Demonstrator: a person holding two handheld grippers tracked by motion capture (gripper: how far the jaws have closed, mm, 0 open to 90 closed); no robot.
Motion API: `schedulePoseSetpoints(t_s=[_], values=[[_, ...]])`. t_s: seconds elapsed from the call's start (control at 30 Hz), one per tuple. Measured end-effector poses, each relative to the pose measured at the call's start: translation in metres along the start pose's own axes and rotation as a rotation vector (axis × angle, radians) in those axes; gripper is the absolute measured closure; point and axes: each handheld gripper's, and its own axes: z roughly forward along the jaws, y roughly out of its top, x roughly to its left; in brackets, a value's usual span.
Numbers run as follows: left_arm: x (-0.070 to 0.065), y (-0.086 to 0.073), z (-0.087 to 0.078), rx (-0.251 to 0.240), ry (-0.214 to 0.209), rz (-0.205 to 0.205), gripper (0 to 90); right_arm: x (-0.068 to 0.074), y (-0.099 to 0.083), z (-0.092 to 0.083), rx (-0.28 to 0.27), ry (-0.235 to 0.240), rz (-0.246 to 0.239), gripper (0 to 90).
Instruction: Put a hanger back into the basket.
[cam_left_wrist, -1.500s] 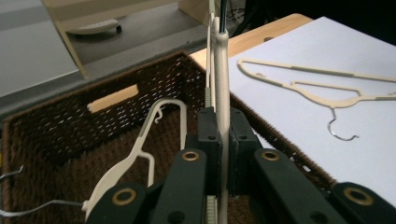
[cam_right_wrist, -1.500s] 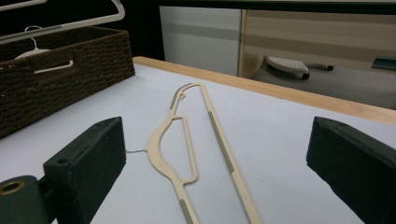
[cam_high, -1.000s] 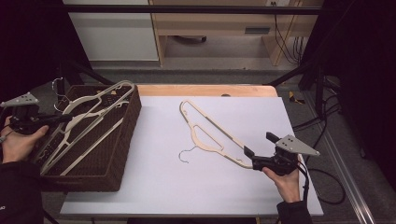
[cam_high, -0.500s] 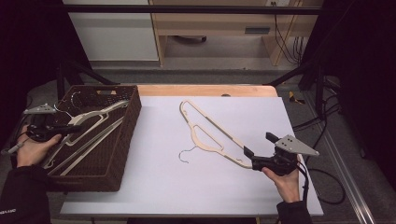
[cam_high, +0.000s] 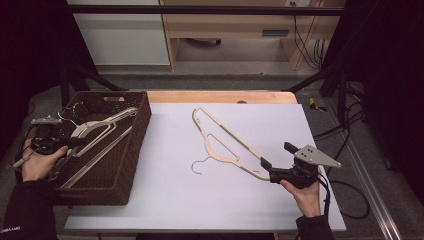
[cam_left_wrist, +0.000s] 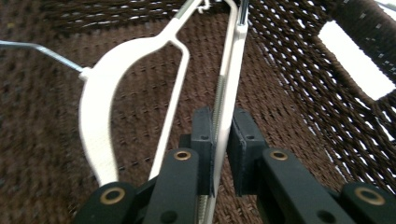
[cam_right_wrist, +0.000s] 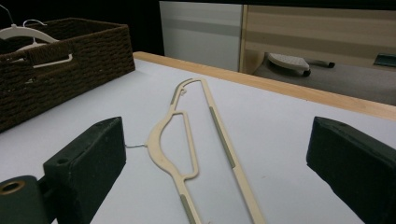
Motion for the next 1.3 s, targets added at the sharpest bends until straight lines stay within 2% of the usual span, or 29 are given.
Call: schedulePoseSetpoints(t_s=[0.1, 0.17, 0.23, 0.27, 0.3, 0.33, 0.37, 0.47, 0.5, 0.7, 0.83, 0.93, 1.0, 1.1, 1.3], values=[[0.004, -0.003, -0.004, -0.008, 0.03, -0.023, 77.7, 0.0, -0.001, 0.0, 0.004, 0.0, -0.003, 5.1], [0.004, -0.004, -0.007, -0.022, 0.069, -0.035, 73.4, 0.0, -0.002, 0.001, 0.009, -0.004, -0.006, 5.2], [0.005, -0.006, -0.011, -0.031, 0.092, -0.031, 69.7, 0.0, -0.003, 0.002, 0.011, -0.004, -0.011, 5.2], [0.006, -0.006, -0.013, -0.052, 0.066, -0.044, 69.7, 0.001, -0.003, 0.003, 0.008, -0.006, -0.011, 5.4], [0.005, -0.005, -0.015, -0.063, 0.062, -0.047, 69.3, 0.002, -0.002, 0.003, 0.011, -0.005, -0.013, 5.2], [0.003, -0.003, -0.018, -0.074, 0.083, -0.039, 68.3, 0.003, -0.002, 0.002, 0.01, -0.001, -0.026, 5.2], [0.001, -0.001, -0.021, -0.093, 0.085, -0.036, 66.9, 0.004, -0.001, 0.001, 0.008, 0.001, -0.026, 5.2], [-0.007, 0.004, -0.032, -0.19, 0.079, -0.041, 61.4, 0.003, 0.003, -0.001, -0.014, 0.002, -0.017, 5.2], [-0.01, 0.004, -0.036, -0.212, 0.068, -0.029, 59.5, 0.002, 0.003, -0.002, -0.018, 0.001, -0.02, 5.2], [-0.04, 0.007, -0.045, -0.342, 0.012, 0.021, 42.2, -0.004, 0.0, -0.003, -0.019, 0.001, 0.001, 5.3], [-0.06, 0.009, -0.046, -0.398, -0.044, 0.053, 31.6, -0.002, 0.001, -0.001, -0.02, 0.003, -0.007, 5.2], [-0.08, 0.012, -0.046, -0.441, -0.06, 0.08, 23.1, -0.002, 0.002, -0.002, -0.019, 0.005, -0.008, 5.2], [-0.094, 0.014, -0.045, -0.458, -0.083, 0.09, 17.9, -0.002, 0.002, -0.001, -0.024, 0.003, -0.004, 5.2], [-0.115, 0.018, -0.042, -0.486, -0.129, 0.122, 15.9, -0.003, 0.002, -0.002, -0.027, 0.005, -0.002, 5.2], [-0.153, 0.026, -0.029, -0.486, -0.169, 0.177, 7.4, -0.003, 0.001, -0.001, -0.022, 0.003, -0.003, 5.0]])
